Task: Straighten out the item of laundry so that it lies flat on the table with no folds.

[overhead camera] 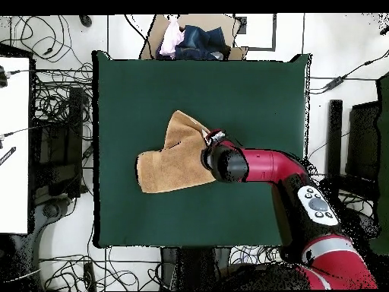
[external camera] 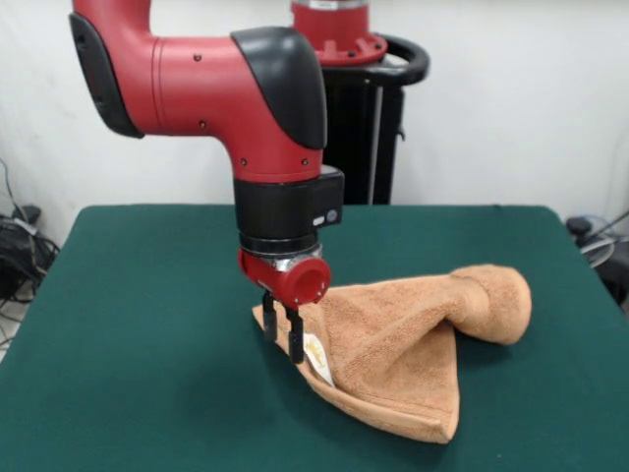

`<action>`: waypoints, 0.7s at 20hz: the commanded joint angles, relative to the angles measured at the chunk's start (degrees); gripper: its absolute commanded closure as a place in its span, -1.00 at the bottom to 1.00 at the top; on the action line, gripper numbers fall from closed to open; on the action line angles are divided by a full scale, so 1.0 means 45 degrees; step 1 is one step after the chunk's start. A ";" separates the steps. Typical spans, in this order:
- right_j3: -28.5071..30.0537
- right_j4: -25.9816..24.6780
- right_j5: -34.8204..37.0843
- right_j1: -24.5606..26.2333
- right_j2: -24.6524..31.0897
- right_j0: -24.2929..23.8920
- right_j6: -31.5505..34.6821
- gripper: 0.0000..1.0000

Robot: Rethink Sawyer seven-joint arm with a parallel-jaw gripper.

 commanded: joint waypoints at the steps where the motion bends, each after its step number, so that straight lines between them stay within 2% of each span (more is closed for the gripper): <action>1: -0.0051 -0.0805 -0.0645 0.0265 -0.0182 0.0208 -0.0532 -1.00; 7: -0.0544 -0.0750 -0.1086 0.0889 -0.0475 0.0541 -0.0142 -1.00; 11: -0.0382 -0.0098 -0.0904 0.1032 -0.0725 0.0666 0.0529 -1.00; 14: -0.0198 0.0787 -0.0395 0.1050 -0.0908 0.0620 0.1266 -1.00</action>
